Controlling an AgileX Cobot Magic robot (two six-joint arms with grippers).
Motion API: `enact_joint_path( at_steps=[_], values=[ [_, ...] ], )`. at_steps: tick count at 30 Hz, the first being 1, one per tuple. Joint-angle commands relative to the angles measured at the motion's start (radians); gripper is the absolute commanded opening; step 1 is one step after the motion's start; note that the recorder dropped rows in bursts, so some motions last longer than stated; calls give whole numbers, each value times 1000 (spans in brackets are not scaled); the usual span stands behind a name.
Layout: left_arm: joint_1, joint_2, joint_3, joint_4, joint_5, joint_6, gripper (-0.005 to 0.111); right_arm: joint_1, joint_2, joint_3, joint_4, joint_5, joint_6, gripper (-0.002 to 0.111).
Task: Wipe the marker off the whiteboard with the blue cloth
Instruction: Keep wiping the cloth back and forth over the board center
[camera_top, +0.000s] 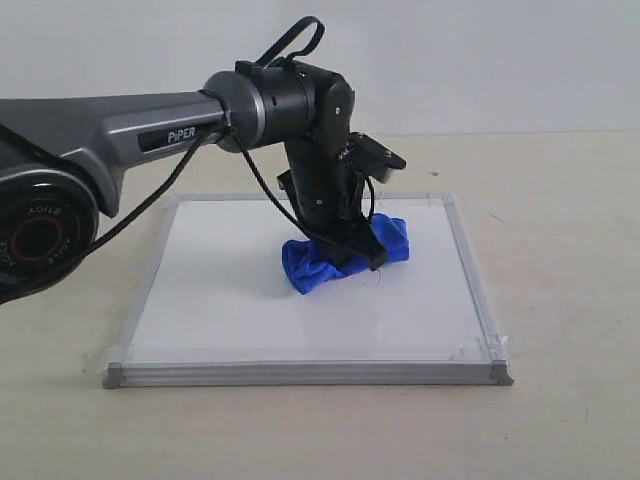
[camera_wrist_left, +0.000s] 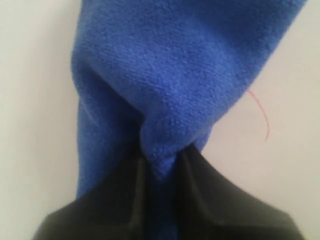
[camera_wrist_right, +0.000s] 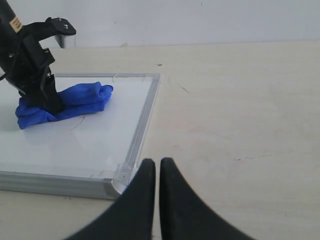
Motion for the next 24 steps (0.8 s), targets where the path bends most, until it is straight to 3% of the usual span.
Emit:
enact_joint_path(
  at_steps=[1, 3, 6, 13, 15, 24],
  values=[
    [-106, 38, 19, -22, 123, 153, 4, -3, -5, 0, -1, -7, -2, 0],
    [-154, 23, 19, -22, 121, 164, 4, -3, -5, 0, -1, -7, -2, 0],
    [-176, 20, 7, 4, 44, 188, 4, -3, -5, 0, -1, -7, -2, 0],
    [-13, 22, -113, 30, -18, 82, 4, -3, -5, 0, -1, -7, -2, 0],
    [-1, 22, -120, 30, -4, 67, 4, -3, -5, 0, -1, -7, -2, 0],
    [-111, 35, -120, -152, 35, 186, 4, -3, -5, 0, -1, -7, -2, 0]
  ],
)
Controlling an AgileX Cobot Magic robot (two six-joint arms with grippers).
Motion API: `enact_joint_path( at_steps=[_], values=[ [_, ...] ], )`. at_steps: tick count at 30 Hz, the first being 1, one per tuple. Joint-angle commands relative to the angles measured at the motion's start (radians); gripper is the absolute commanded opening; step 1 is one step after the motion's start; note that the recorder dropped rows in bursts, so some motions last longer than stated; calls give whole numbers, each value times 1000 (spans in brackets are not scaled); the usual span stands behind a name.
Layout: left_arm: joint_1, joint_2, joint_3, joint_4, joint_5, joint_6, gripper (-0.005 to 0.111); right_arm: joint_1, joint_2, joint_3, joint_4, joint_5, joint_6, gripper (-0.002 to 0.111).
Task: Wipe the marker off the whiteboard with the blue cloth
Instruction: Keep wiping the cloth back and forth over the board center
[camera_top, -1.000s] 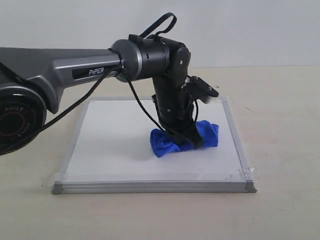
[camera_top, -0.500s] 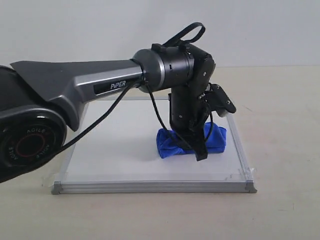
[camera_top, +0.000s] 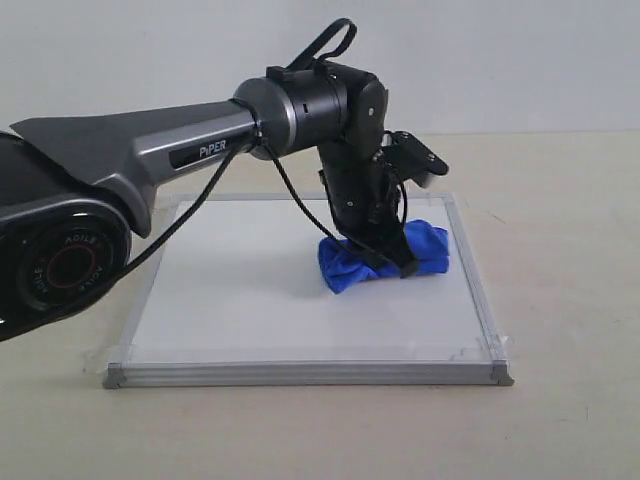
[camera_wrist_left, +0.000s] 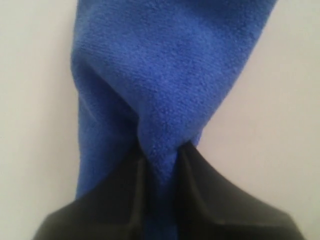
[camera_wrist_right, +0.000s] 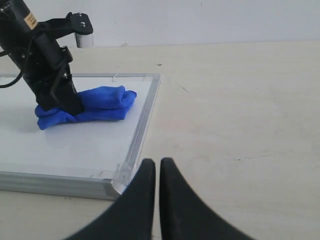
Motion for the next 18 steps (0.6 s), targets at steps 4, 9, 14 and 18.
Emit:
enact_joint_path(
  at_steps=[4, 9, 14, 18],
  values=[
    [-86, -5, -7, -107, 126, 85, 4, -3, -5, 0, -1, -7, -2, 0],
    [-73, -12, -7, -19, 126, 43, 4, -3, -5, 0, -1, -7, -2, 0],
    [14, 19, -7, 23, 13, -29, 4, -3, -5, 0, -1, -7, -2, 0],
    [79, 45, -7, 75, -39, -60, 4, -3, -5, 0, -1, -7, -2, 0]
  ],
)
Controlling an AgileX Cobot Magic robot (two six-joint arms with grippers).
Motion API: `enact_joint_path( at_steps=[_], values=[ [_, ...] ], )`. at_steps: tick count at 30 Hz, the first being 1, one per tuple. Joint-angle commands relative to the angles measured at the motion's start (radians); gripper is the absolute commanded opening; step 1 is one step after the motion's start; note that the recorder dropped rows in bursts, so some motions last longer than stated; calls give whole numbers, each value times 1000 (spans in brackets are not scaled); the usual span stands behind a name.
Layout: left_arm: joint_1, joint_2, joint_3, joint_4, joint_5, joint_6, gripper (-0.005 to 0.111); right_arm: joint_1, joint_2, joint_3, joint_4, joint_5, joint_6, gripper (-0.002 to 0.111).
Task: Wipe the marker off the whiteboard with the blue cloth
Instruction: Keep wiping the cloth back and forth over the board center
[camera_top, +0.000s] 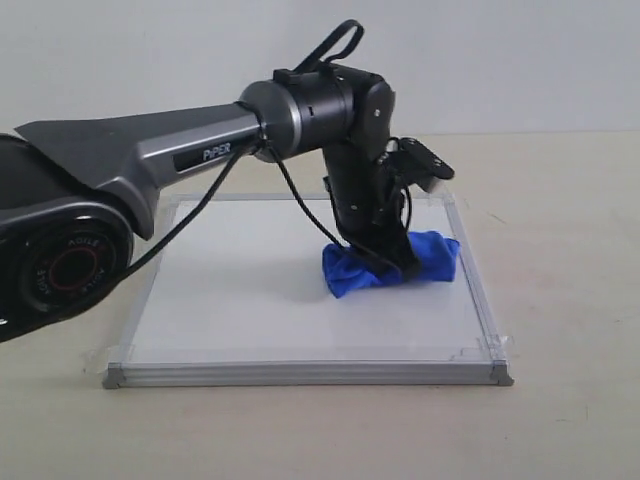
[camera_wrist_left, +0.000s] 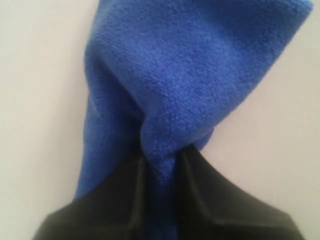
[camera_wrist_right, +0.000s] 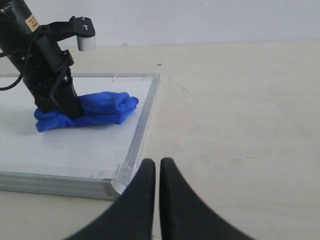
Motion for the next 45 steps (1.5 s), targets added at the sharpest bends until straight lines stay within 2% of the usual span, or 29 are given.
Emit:
enact_joint_path(
  at_steps=[1, 4, 6, 12, 16, 20, 25, 28, 30, 32, 35, 42, 45],
  values=[
    [69, 32, 0, 117, -74, -80, 4, -3, -5, 0, -1, -7, -2, 0],
    [76, 25, -3, 198, -103, -161, 4, -3, -5, 0, -1, -7, -2, 0],
    [76, 20, -3, 180, -88, -155, 4, -3, -5, 0, -1, -7, -2, 0],
    [11, 31, -3, -34, 96, 39, 4, -3, -5, 0, -1, -7, -2, 0],
    [-49, 25, 0, -92, 107, 114, 4, -3, -5, 0, -1, -7, -2, 0],
    [-65, 8, -4, -95, 107, 203, 4, -3, -5, 0, -1, -7, -2, 0],
    [4, 2, -4, 157, -47, -4, 4, -3, -5, 0, -1, -7, -2, 0],
    [70, 5, -4, 287, -42, -152, 4, -3, -5, 0, -1, -7, -2, 0],
    [114, 5, -4, 319, -17, -215, 4, -3, -5, 0, -1, -7, -2, 0],
    [140, 5, -4, 303, 31, -215, 4, -3, -5, 0, -1, -7, -2, 0],
    [135, 5, -4, 248, 80, -139, 4, -3, -5, 0, -1, 0, -2, 0],
    [31, 1, -4, -13, 107, 105, 4, -3, -5, 0, -1, 0, -2, 0],
    [0, -16, -4, -96, 107, 137, 4, -3, -5, 0, -1, 0, -2, 0]
  ],
)
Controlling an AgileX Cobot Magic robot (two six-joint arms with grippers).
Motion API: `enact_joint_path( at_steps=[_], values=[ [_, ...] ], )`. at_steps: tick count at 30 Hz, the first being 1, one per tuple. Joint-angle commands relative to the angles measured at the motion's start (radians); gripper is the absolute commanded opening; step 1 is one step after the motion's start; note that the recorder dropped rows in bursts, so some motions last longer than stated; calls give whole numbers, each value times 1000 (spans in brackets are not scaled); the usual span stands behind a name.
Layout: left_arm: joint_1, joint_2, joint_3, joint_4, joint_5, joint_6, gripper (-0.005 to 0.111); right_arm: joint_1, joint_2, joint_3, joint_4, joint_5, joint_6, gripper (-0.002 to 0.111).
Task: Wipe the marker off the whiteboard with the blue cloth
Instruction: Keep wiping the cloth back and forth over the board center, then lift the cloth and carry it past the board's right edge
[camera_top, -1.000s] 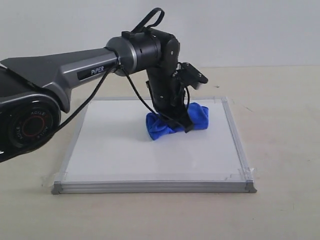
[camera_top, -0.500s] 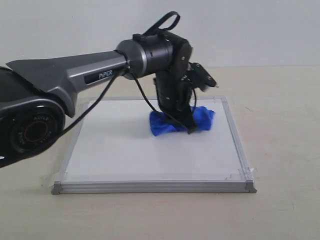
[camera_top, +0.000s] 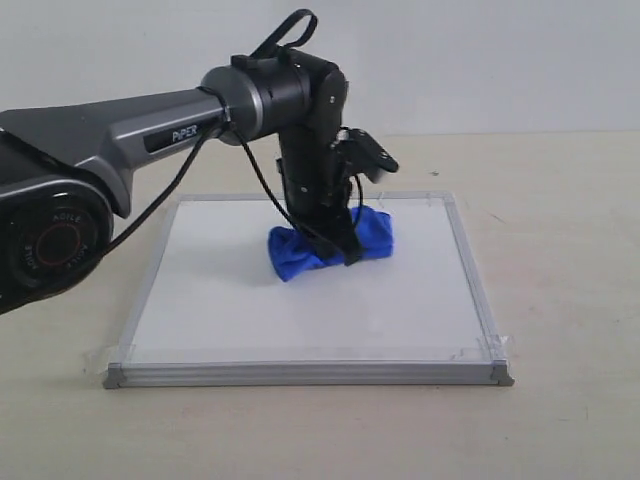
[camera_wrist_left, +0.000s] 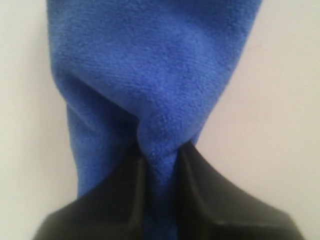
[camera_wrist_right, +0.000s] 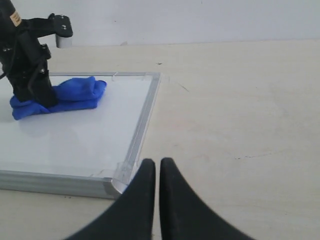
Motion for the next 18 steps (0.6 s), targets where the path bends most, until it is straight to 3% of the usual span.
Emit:
enact_joint_path(
  at_steps=[1, 5, 11, 18],
  values=[
    [-63, -23, 3, -181, 18, 63, 4, -3, -5, 0, -1, -4, -2, 0],
    [-51, -70, 3, -210, 11, -95, 4, -3, -5, 0, -1, -4, -2, 0],
    [-47, -112, 3, -224, -104, -369, 4, -3, -5, 0, -1, -4, -2, 0],
    [-65, -110, 5, -455, -296, -531, 4, -3, -5, 0, -1, -4, -2, 0]
  ],
)
